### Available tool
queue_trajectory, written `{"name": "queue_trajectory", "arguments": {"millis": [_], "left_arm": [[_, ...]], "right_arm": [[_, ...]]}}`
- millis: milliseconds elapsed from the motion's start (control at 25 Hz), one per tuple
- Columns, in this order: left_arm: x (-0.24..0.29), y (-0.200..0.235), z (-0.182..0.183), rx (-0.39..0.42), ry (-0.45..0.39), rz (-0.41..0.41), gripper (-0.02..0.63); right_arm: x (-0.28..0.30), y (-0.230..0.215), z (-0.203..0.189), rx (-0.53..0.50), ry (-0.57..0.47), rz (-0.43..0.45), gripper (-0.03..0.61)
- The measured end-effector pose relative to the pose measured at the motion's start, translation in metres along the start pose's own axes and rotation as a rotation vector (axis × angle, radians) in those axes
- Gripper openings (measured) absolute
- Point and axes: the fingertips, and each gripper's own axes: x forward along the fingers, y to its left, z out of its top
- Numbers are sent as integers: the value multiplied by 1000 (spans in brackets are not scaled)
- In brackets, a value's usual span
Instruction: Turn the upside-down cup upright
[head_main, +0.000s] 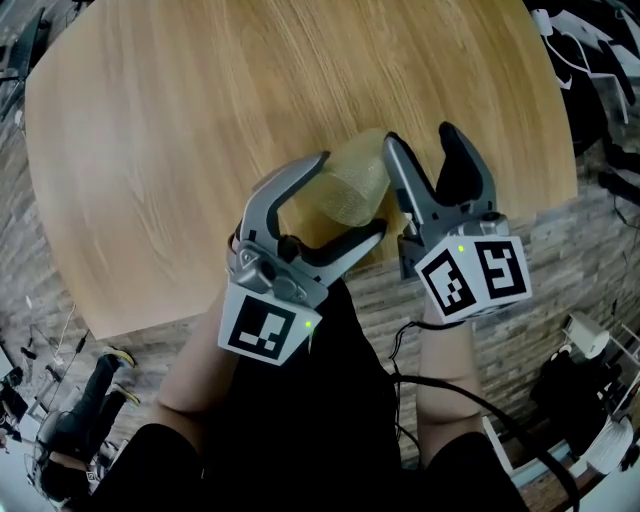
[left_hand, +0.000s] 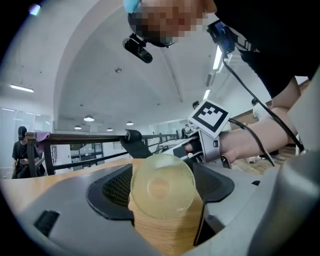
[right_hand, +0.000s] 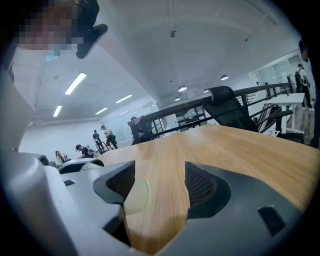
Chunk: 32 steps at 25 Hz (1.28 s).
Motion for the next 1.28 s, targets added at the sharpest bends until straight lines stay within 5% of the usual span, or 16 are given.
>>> {"name": "queue_trajectory", "arguments": {"millis": [720, 1280], "left_arm": [[22, -5, -15, -78, 10, -40, 387], [34, 6, -16, -103, -2, -18, 387]], "right_arm": [[8, -24, -62, 1, 169, -55, 302], [1, -38, -55, 10, 141, -93, 302]]}}
